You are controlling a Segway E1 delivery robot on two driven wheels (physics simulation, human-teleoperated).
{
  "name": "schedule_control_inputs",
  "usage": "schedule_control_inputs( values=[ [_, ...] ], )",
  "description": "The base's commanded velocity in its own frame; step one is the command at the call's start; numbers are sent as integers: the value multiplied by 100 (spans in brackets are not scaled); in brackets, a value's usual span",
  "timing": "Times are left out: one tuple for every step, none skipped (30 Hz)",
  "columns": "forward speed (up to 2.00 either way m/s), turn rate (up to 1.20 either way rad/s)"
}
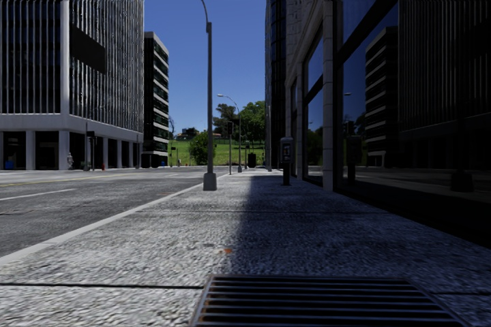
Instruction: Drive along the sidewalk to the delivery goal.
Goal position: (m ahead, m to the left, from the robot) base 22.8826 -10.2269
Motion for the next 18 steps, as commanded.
schedule_control_inputs(
  values=[
    [200, 0],
    [200, 0],
    [200, 0],
    [200, -5],
    [200, -20],
    [200, -20],
    [200, -25],
    [200, -26],
    [200, -27],
    [200, -27],
    [200, -6],
    [200, 0],
    [200, 0],
    [200, 0],
    [200, 0],
    [200, 0],
    [200, 0],
    [200, 0]
  ],
)
